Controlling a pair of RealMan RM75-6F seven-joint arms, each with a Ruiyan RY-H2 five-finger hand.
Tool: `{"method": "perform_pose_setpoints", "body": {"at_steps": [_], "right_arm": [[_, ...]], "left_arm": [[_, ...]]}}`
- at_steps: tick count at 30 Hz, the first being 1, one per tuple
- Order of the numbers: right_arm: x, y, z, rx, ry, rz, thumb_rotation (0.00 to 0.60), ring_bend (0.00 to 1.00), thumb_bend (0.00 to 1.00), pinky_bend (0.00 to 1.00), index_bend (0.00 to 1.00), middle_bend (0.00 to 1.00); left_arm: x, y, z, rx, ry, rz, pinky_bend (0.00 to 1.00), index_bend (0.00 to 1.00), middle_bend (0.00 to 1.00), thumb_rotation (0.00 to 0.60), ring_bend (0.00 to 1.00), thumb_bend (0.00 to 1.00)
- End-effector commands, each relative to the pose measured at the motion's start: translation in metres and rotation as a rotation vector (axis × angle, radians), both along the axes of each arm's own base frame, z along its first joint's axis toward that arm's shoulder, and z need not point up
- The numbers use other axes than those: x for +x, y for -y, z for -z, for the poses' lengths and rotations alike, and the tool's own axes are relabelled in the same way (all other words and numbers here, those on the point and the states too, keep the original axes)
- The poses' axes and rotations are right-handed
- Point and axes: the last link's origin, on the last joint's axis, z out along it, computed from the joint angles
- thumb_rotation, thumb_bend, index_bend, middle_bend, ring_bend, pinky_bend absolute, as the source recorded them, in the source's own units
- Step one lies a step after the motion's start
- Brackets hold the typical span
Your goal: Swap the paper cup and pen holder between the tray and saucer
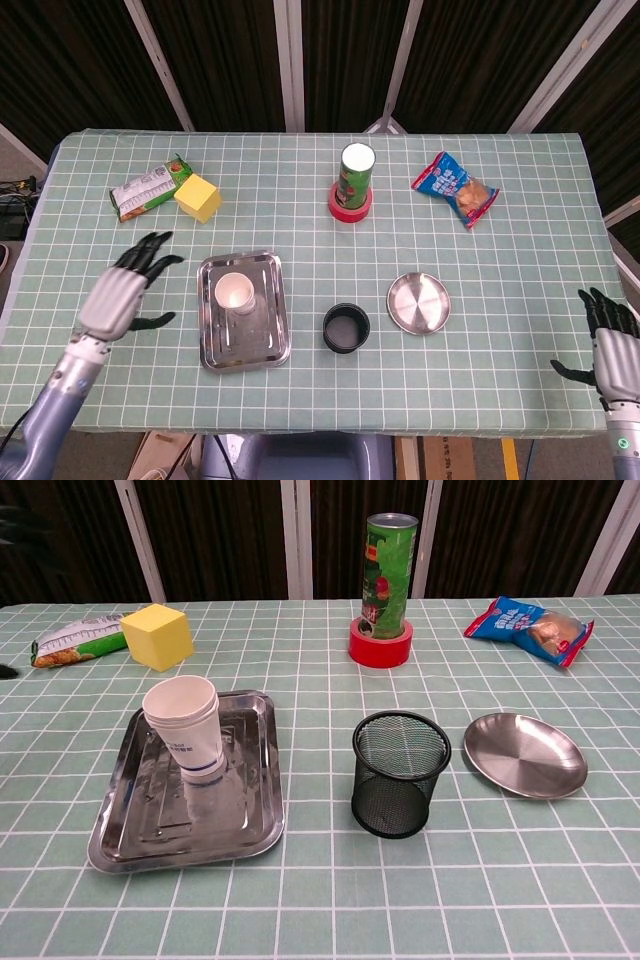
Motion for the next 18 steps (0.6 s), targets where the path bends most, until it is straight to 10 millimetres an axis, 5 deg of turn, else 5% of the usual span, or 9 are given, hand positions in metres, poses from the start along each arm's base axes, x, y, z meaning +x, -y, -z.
{"method": "perform_pose_setpoints", "body": {"at_steps": [1,8,18], "right_arm": [[0.022,0.017,0.016,0.118,0.054,-0.204,0.6,0.05,0.0,0.0,0.0,0.01],[0.081,0.051,0.045,0.296,0.099,-0.358,0.6,0.04,0.0,0.0,0.0,0.01],[0.13,0.078,0.083,0.491,0.111,-0.399,0.6,0.02,0.0,0.0,0.0,0.01]], "left_arm": [[-0.045,0.048,-0.025,0.097,-0.043,-0.116,0.17,0.23,0.02,0.6,0.0,0.07],[-0.063,0.068,-0.031,0.142,-0.008,-0.142,0.15,0.23,0.02,0.6,0.0,0.07],[-0.068,0.07,-0.034,0.231,-0.107,-0.154,0.11,0.23,0.0,0.6,0.0,0.07]]}}
